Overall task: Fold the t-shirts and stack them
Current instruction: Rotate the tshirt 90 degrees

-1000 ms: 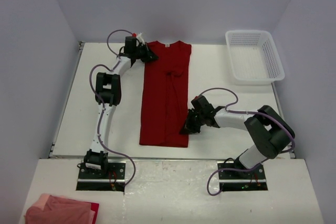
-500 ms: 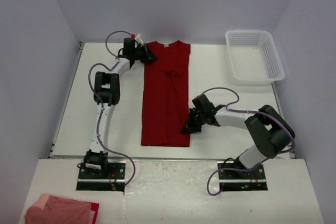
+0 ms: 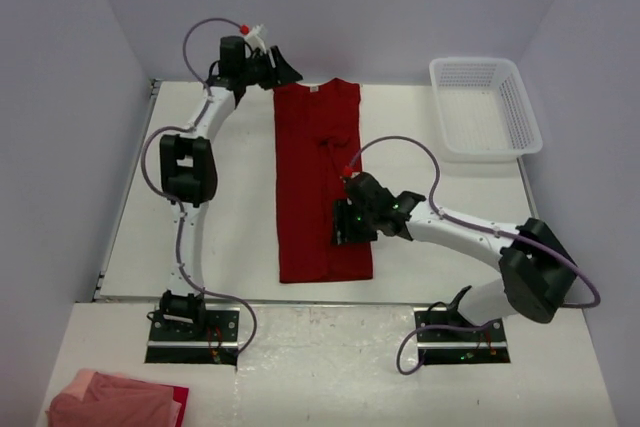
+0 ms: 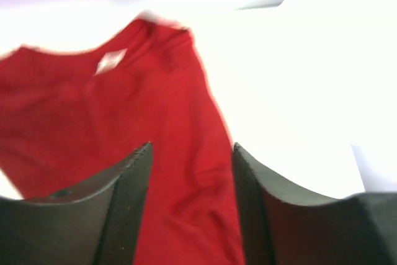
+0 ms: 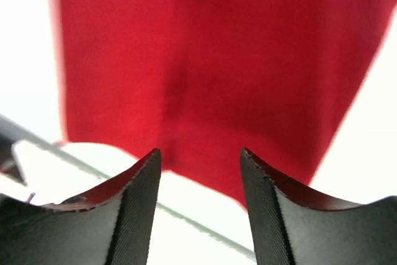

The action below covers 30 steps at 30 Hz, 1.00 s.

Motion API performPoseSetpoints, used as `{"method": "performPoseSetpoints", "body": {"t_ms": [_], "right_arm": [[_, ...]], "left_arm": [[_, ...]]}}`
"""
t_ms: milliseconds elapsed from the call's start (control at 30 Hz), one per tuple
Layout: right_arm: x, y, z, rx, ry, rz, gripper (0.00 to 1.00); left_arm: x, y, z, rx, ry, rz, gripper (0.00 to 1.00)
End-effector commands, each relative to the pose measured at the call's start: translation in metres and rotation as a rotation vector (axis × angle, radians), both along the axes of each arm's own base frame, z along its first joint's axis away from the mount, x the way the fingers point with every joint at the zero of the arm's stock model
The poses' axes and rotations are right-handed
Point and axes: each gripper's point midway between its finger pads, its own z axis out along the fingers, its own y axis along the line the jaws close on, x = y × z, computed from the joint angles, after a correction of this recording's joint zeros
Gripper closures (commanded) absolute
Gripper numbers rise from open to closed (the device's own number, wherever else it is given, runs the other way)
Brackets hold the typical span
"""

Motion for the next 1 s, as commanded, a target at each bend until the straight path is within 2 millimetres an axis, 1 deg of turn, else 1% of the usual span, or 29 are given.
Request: {"method": "performPoseSetpoints", "body": {"t_ms": [0, 33, 67, 100, 133, 167, 200, 233, 267, 300, 333, 367, 400, 433, 467, 500, 533, 567, 600, 633, 700, 733, 767, 800, 833, 867, 900, 933, 967], "right_arm": [[0.015, 0.009, 0.092, 0.047, -0.222, 0.053, 0.43], [0.014, 0.007, 0.106, 0.059, -0.236, 0.036, 0.43], [0.016, -0.006, 0.116, 0.026, -0.258, -0.007, 0.42], [0.014, -0.014, 0.134, 0.053, -0.29, -0.044, 0.4], [0.014, -0.023, 0.135, 0.041, -0.304, -0.071, 0.31], [0.016, -0.034, 0.135, 0.019, -0.324, -0.119, 0.14], [0.014, -0.041, 0.142, 0.04, -0.34, -0.142, 0.07], [0.013, -0.052, 0.13, 0.032, -0.313, -0.168, 0.03], [0.004, -0.048, 0.128, 0.089, -0.257, -0.146, 0.02], [0.0, -0.049, 0.129, 0.13, -0.24, -0.152, 0.02], [0.001, -0.056, 0.118, 0.139, -0.215, -0.185, 0.03], [0.0, -0.058, 0.114, 0.157, -0.207, -0.209, 0.05], [-0.002, -0.061, 0.118, 0.185, -0.224, -0.222, 0.09], [-0.002, -0.065, 0.107, 0.188, -0.218, -0.247, 0.12], [-0.005, -0.063, 0.105, 0.219, -0.202, -0.253, 0.14], [-0.008, -0.063, 0.101, 0.237, -0.188, -0.251, 0.19], [-0.009, -0.066, 0.091, 0.236, -0.175, -0.27, 0.23], [-0.01, -0.066, 0.085, 0.241, -0.16, -0.283, 0.25], [-0.016, -0.068, 0.07, 0.231, -0.13, -0.285, 0.28], [-0.014, -0.066, 0.067, 0.249, -0.132, -0.292, 0.29], [-0.017, -0.066, 0.055, 0.257, -0.103, -0.316, 0.3], [-0.019, -0.067, 0.046, 0.254, -0.09, -0.324, 0.31], [-0.021, -0.068, 0.041, 0.259, -0.079, -0.338, 0.32], [-0.023, -0.069, 0.037, 0.257, -0.072, -0.346, 0.33], [-0.025, -0.071, 0.028, 0.252, -0.064, -0.357, 0.34], [-0.027, -0.071, 0.024, 0.259, -0.052, -0.365, 0.34], [-0.029, -0.072, 0.02, 0.26, -0.041, -0.37, 0.34], [-0.032, -0.072, 0.011, 0.265, -0.03, -0.372, 0.36], [-0.034, -0.071, 0.007, 0.278, -0.015, -0.383, 0.37]], "left_arm": [[-0.044, -0.006, 0.186, -0.065, -0.258, -0.038, 0.4], [-0.052, -0.005, 0.185, -0.053, -0.218, -0.006, 0.39], [-0.075, -0.008, 0.219, -0.048, -0.245, 0.02, 0.39], [-0.091, -0.005, 0.207, 0.0, -0.152, 0.054, 0.39], [-0.097, 0.005, 0.186, 0.066, -0.073, 0.147, 0.39], [-0.124, 0.004, 0.2, 0.094, -0.072, 0.163, 0.39], [-0.145, 0.009, 0.183, 0.15, 0.003, 0.172, 0.4], [-0.158, 0.023, 0.141, 0.242, 0.1, 0.236, 0.4], [-0.183, 0.037, 0.154, 0.252, 0.094, 0.281, 0.41], [-0.207, 0.048, 0.111, 0.31, 0.193, 0.286, 0.43], [-0.223, 0.053, 0.099, 0.322, 0.215, 0.284, 0.44], [-0.247, 0.058, 0.115, 0.294, 0.18, 0.29, 0.45], [-0.271, 0.061, 0.08, 0.31, 0.243, 0.268, 0.45], [-0.285, 0.063, 0.071, 0.306, 0.249, 0.259, 0.45], [-0.304, 0.065, 0.084, 0.276, 0.195, 0.249, 0.45], [-0.323, 0.069, 0.057, 0.296, 0.246, 0.232, 0.45], [-0.335, 0.072, 0.056, 0.29, 0.237, 0.227, 0.45], [-0.344, 0.072, 0.046, 0.286, 0.26, 0.215, 0.45], [-0.36, 0.069, 0.02, 0.279, 0.317, 0.18, 0.46], [-0.367, 0.067, 0.013, 0.262, 0.324, 0.162, 0.46], [-0.376, 0.065, -0.006, 0.255, 0.357, 0.148, 0.46], [-0.386, 0.065, -0.023, 0.259, 0.397, 0.134, 0.46], [-0.389, 0.065, -0.028, 0.258, 0.404, 0.124, 0.46], [-0.394, 0.065, -0.039, 0.261, 0.42, 0.117, 0.46], [-0.397, 0.065, -0.045, 0.258, 0.432, 0.115, 0.46], [-0.396, 0.062, -0.046, 0.241, 0.427, 0.109, 0.46], [-0.406, 0.058, -0.055, 0.221, 0.457, 0.078, 0.46], [-0.407, 0.057, -0.059, 0.212, 0.469, 0.07, 0.46], [-0.409, 0.055, -0.062, 0.203, 0.48, 0.065, 0.46]]}}
